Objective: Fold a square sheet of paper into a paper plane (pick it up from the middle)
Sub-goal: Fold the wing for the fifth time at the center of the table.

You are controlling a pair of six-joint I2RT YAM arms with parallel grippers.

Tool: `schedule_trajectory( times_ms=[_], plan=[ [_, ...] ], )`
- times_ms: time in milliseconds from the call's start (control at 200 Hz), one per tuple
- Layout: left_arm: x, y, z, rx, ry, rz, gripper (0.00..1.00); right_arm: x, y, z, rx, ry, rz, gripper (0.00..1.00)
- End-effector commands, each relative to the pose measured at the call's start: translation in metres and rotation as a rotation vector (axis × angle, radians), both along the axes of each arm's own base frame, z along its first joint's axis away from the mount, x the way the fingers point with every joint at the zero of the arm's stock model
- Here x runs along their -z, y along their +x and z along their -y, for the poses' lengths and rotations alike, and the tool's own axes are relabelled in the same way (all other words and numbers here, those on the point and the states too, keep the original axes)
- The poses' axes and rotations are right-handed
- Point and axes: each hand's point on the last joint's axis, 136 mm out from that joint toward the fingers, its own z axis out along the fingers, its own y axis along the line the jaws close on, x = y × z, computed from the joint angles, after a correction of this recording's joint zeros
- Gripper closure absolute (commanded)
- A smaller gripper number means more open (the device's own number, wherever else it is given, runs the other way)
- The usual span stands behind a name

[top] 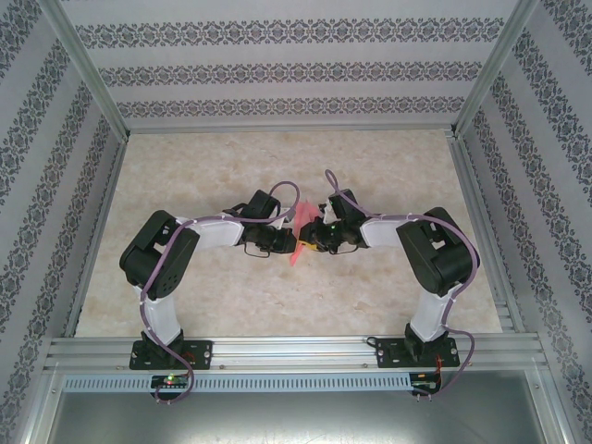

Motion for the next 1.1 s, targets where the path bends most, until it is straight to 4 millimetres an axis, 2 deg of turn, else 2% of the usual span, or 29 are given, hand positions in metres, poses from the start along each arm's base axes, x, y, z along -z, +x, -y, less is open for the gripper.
schedule_trajectory(
  times_ms=[0,185,345,510,744,964,1094],
  plan=[
    [0.0,0.004,0.0,-0.008,-0.025,-0.004,0.89,-0.008,0.006,-0.006,0.011,0.02,0.048,0.85],
    [-0.009,0.003,0.0,-0.003,-0.037,0.004,0.88,-0.007,0.011,-0.001,0.001,-0.024,0.059,0.95],
    [-0.019,0.011,-0.004,-0.019,-0.049,0.024,0.88,-0.004,0.012,0.004,-0.023,-0.059,0.055,0.99],
    [-0.025,0.03,-0.009,-0.048,-0.062,0.043,0.88,-0.005,0.012,0.007,-0.067,-0.086,0.06,1.0],
    [-0.028,0.06,-0.006,-0.058,-0.079,0.049,0.88,-0.006,0.009,0.01,-0.117,-0.122,0.062,1.0],
    [-0.021,0.079,-0.001,-0.054,-0.084,0.03,0.9,-0.004,0.008,0.009,-0.128,-0.116,0.056,1.0],
    [-0.015,0.084,0.0,-0.048,-0.077,0.017,0.91,-0.006,0.008,0.009,-0.131,-0.11,0.058,1.0]
  ],
)
